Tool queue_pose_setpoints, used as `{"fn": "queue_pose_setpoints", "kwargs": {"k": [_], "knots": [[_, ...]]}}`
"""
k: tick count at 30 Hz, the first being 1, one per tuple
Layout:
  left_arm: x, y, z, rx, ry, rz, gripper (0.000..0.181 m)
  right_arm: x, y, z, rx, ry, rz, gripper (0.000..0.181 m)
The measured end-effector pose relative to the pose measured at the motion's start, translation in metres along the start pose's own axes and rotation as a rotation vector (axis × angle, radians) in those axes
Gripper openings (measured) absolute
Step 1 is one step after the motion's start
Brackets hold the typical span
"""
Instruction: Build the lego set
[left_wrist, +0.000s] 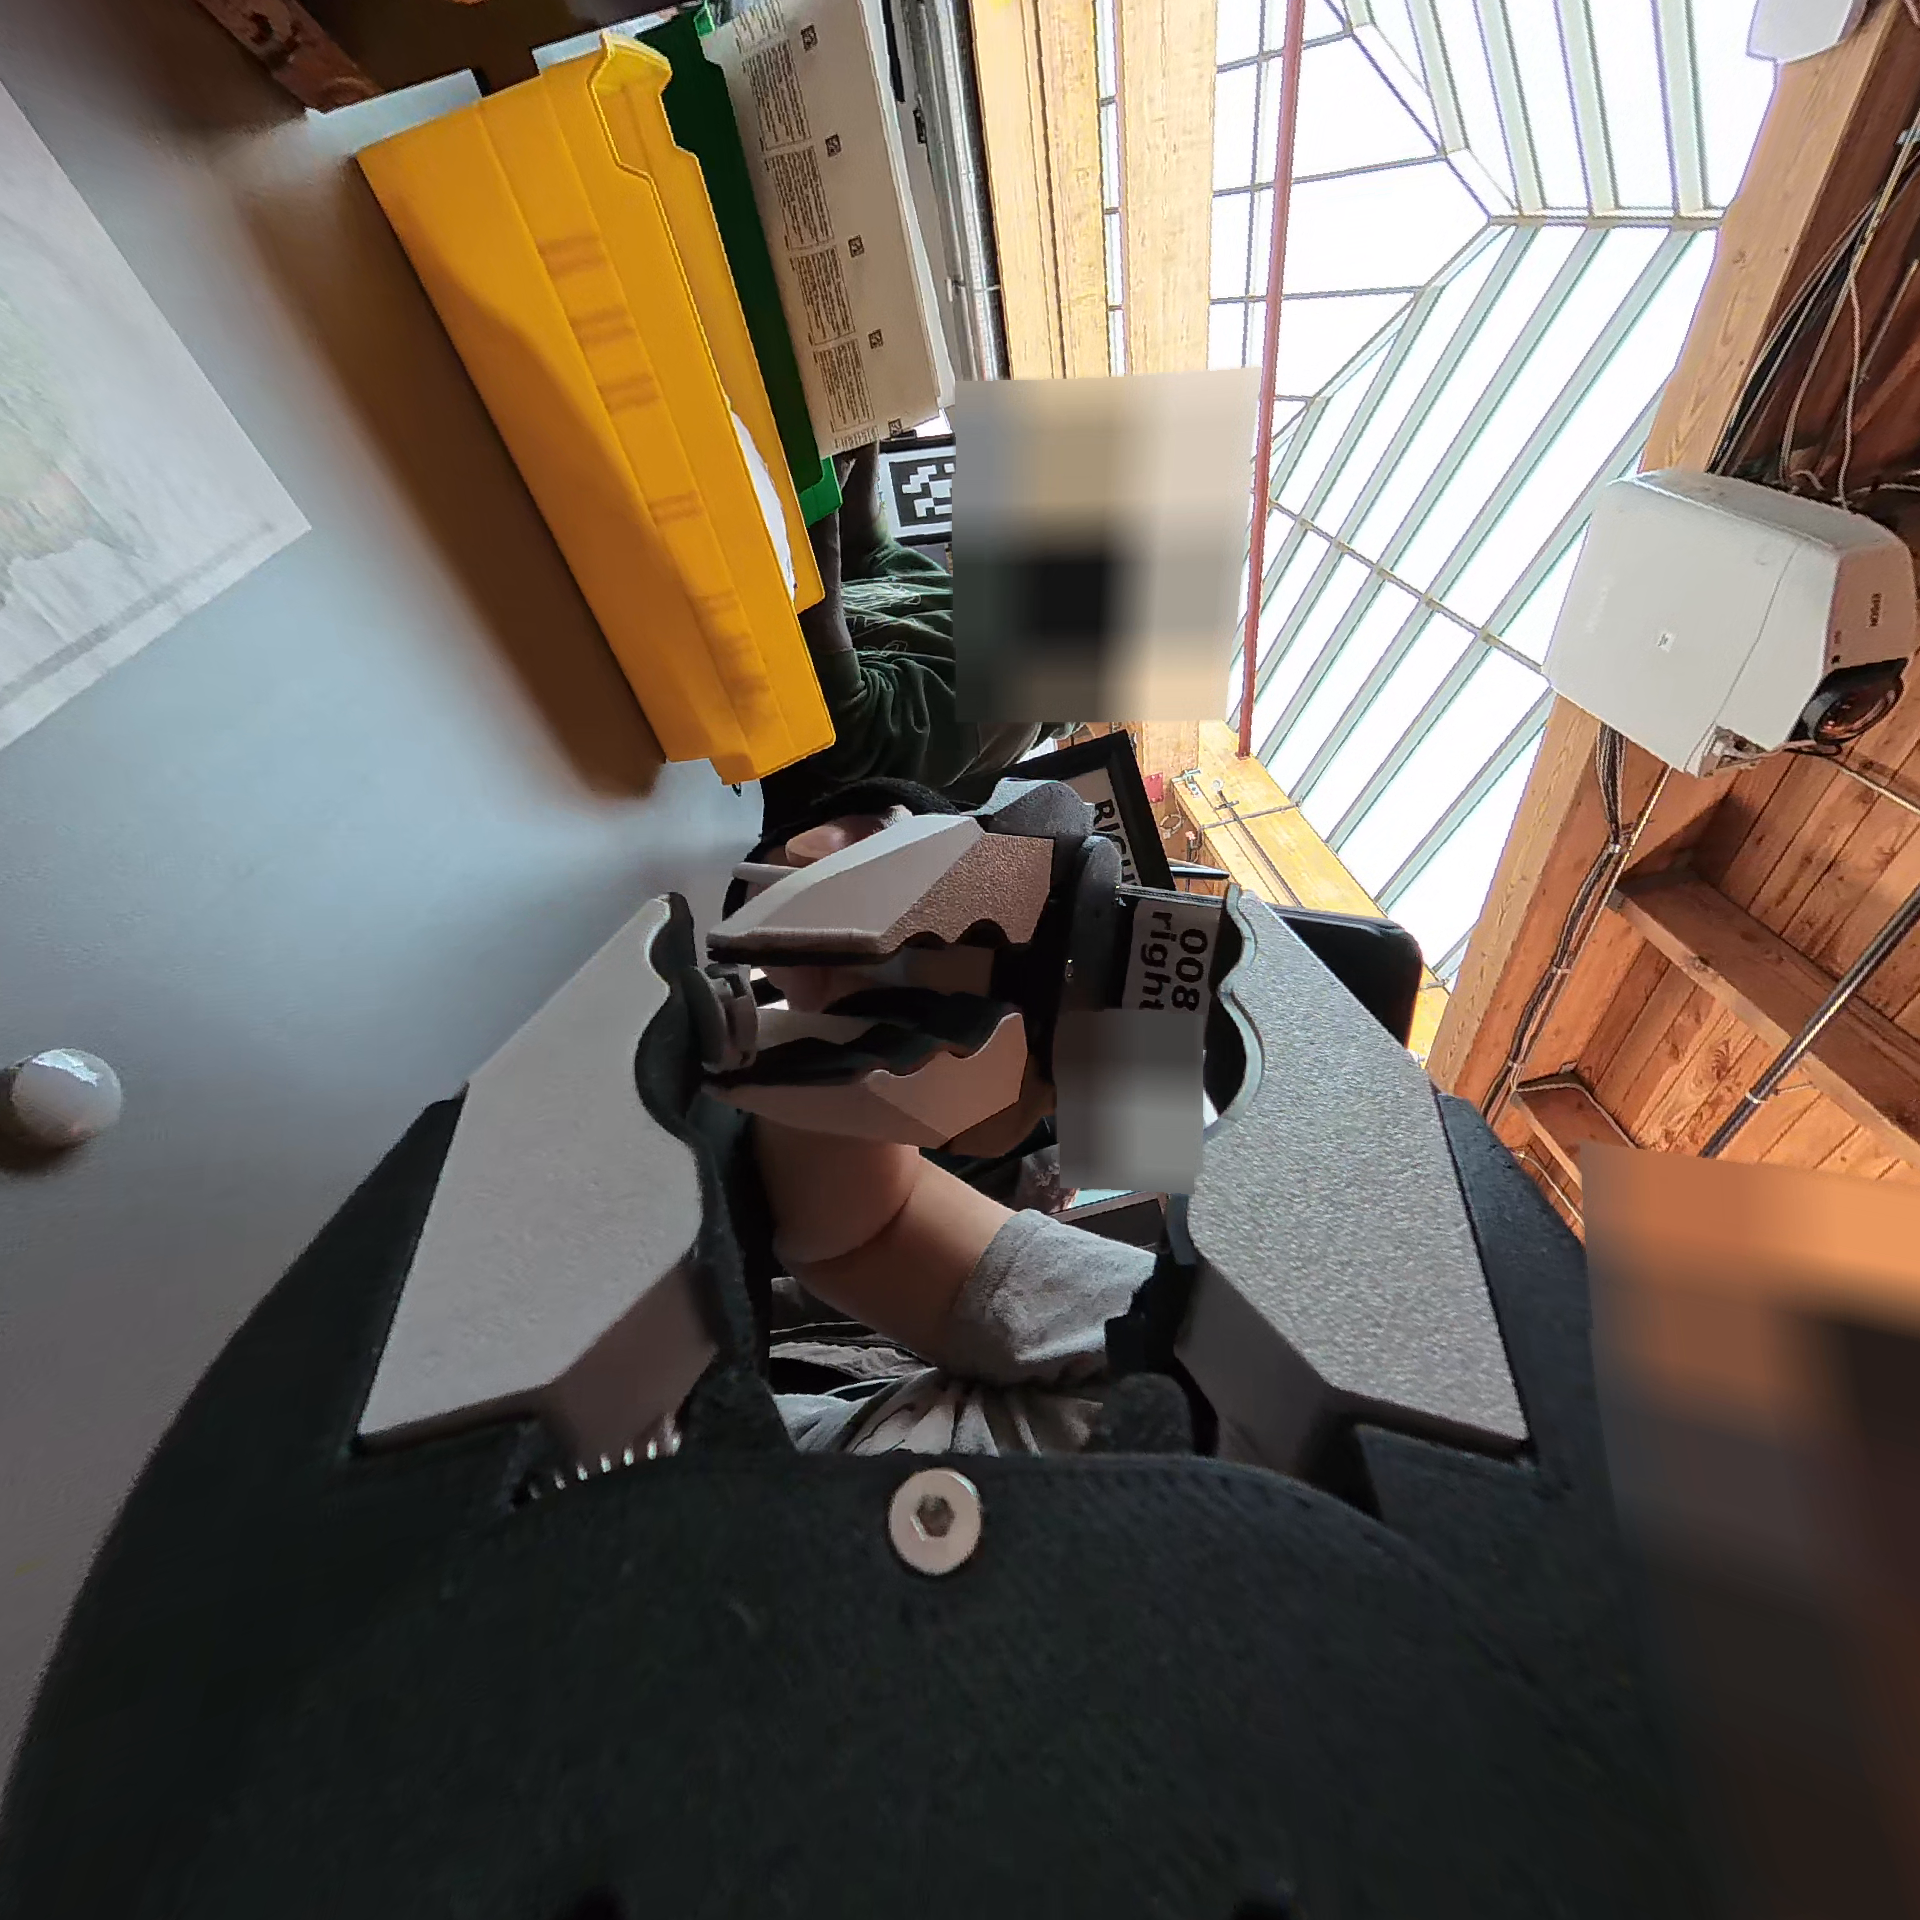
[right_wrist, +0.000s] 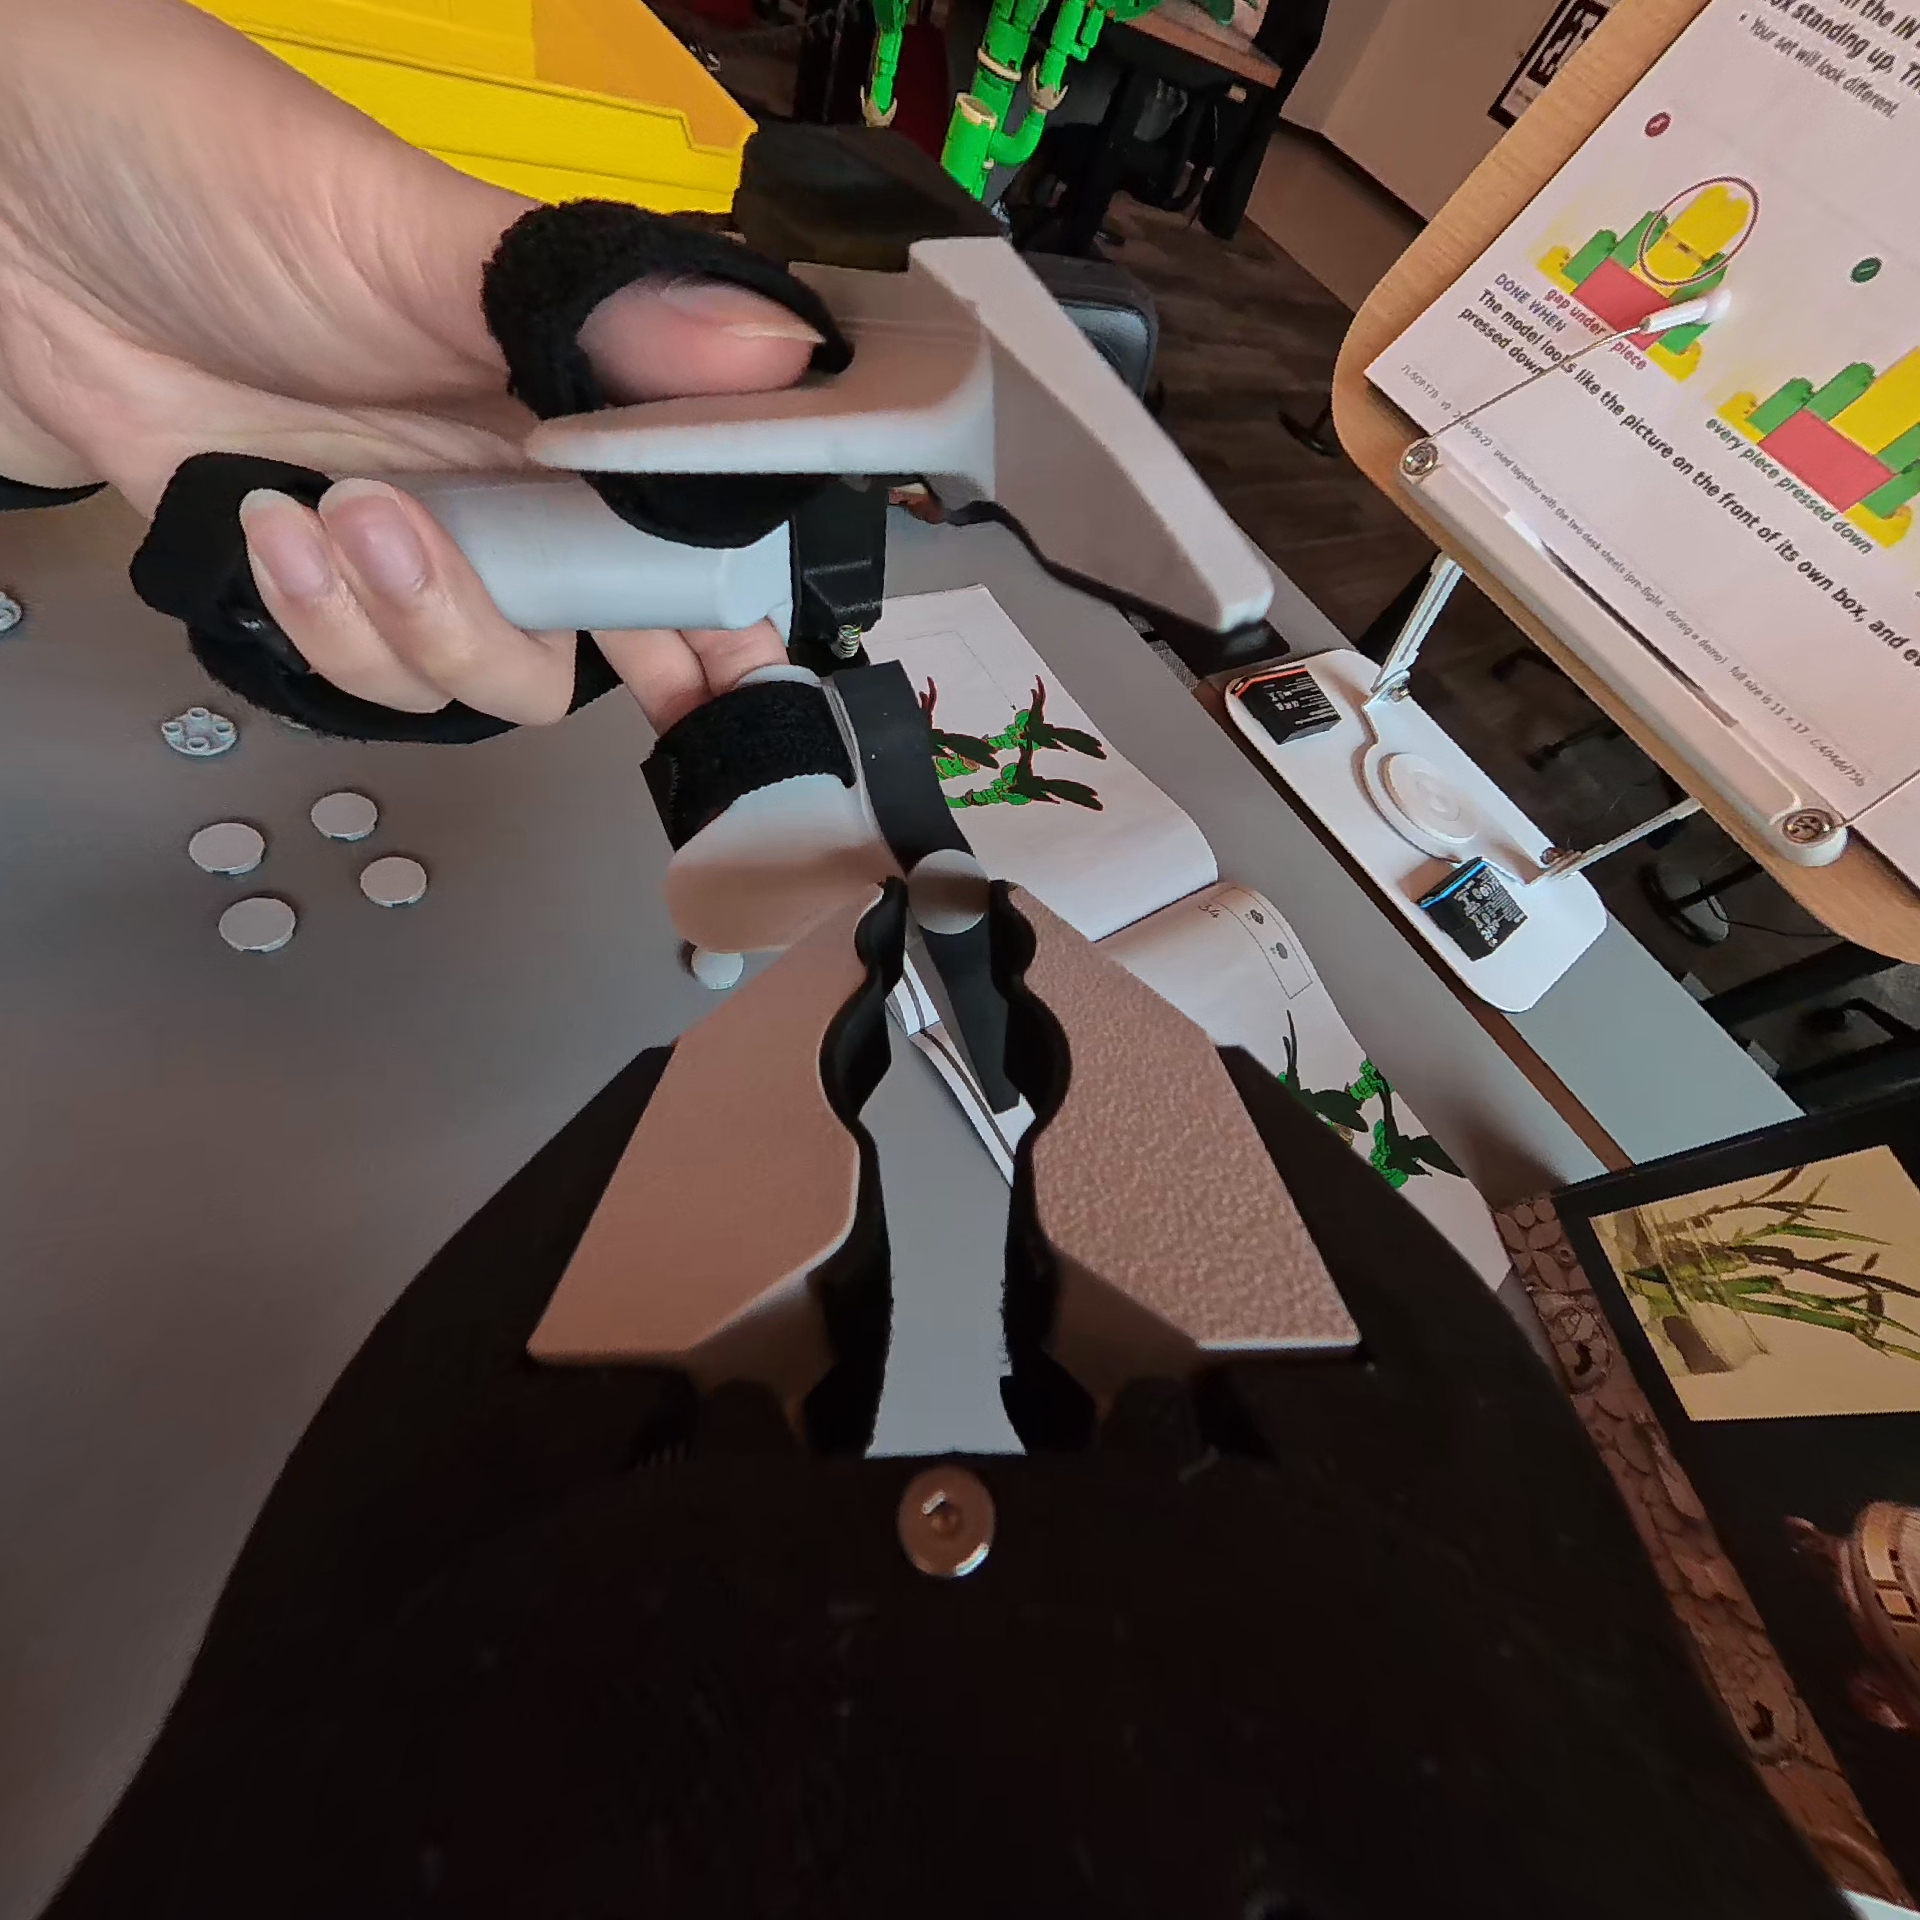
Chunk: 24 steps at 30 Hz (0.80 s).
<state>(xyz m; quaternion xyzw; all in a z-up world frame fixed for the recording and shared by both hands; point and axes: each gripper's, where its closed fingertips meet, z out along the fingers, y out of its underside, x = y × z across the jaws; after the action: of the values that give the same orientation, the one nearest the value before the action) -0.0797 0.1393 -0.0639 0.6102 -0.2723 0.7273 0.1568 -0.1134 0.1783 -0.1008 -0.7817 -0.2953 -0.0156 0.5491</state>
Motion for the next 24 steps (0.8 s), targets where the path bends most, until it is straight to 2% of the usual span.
{"fn": "queue_pose_setpoints", "kwargs": {"k": [21, 24], "knots": [[0.004, 0.004, 0.0, -0.017, 0.034, -0.017, 0.09, -0.001, -0.002, -0.001, 0.019, 0.01, -0.028, 0.015], [0.011, 0.002, -0.002, -0.022, 0.086, -0.023, 0.08, 0.004, -0.009, -0.007, 0.062, 0.044, -0.055, 0.015]]}}
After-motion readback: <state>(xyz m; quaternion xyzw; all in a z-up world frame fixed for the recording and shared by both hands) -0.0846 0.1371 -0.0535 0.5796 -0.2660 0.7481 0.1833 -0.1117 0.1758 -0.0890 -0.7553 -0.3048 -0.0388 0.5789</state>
